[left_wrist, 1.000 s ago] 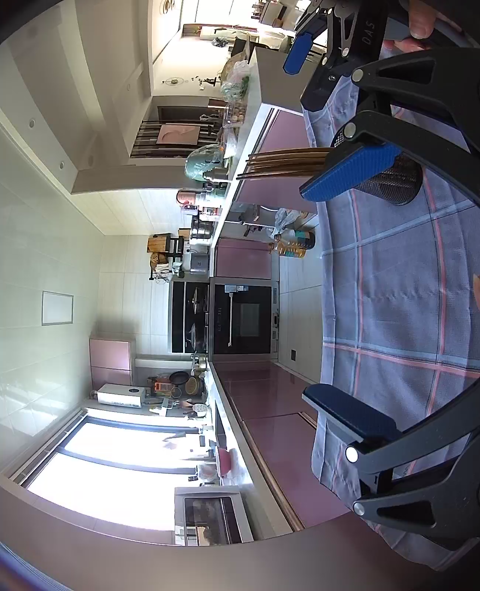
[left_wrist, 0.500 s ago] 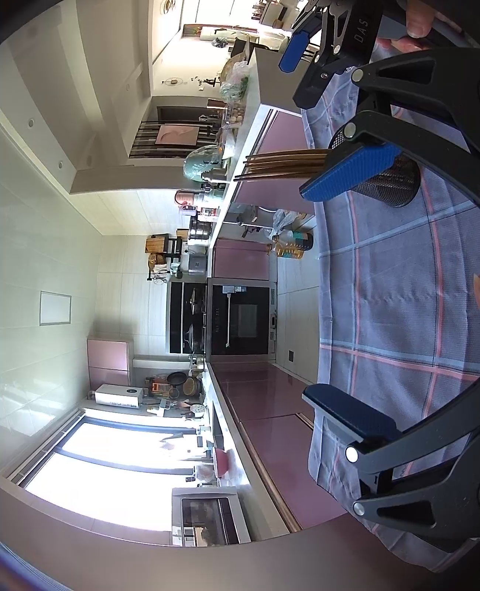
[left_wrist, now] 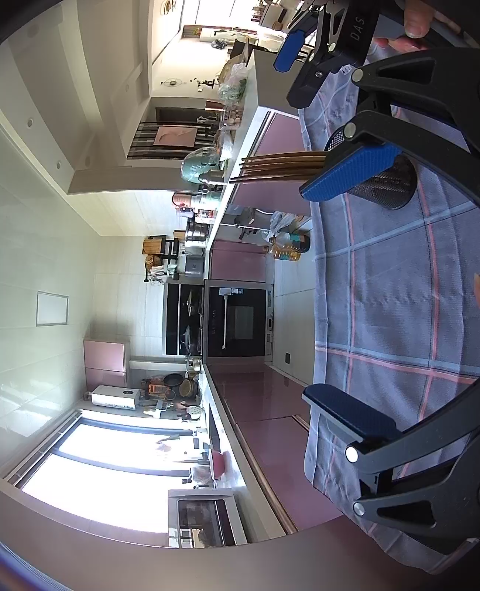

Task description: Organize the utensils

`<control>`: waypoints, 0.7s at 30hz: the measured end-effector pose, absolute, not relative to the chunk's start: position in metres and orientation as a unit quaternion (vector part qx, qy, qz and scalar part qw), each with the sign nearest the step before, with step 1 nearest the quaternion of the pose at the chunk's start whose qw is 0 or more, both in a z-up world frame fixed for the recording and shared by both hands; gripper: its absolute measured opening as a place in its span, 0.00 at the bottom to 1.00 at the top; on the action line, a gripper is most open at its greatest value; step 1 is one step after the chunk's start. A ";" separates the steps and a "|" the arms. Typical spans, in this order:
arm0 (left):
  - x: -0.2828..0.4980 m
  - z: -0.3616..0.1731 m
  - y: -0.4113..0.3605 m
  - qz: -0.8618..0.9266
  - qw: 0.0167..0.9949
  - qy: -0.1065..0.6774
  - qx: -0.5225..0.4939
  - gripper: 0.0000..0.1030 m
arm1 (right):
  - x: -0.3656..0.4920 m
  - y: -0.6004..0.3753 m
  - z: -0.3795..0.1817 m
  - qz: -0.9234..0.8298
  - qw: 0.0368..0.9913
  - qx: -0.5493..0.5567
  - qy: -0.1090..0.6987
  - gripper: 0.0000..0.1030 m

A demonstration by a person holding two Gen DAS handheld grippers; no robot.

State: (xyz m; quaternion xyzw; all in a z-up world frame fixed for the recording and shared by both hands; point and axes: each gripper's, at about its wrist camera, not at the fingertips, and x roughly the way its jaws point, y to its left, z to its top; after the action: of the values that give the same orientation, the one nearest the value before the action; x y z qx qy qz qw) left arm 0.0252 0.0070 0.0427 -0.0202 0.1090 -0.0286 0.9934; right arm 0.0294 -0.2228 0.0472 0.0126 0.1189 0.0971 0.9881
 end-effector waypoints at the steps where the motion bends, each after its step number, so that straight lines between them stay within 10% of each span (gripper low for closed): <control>1: 0.025 0.042 0.007 -0.028 0.993 0.109 -0.020 0.95 | 0.029 -0.223 0.048 0.096 0.988 0.013 0.118 0.94; 21: 0.027 0.041 0.008 -0.028 0.993 0.112 -0.021 0.95 | 0.026 -0.224 0.047 0.093 0.989 0.012 0.112 0.94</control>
State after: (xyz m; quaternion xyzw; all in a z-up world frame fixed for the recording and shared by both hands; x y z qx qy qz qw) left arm 0.0265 0.0080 0.0407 -0.0208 0.1119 -0.0280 0.9931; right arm 0.0262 -0.2238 0.0466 0.0122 0.1123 0.0928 0.9893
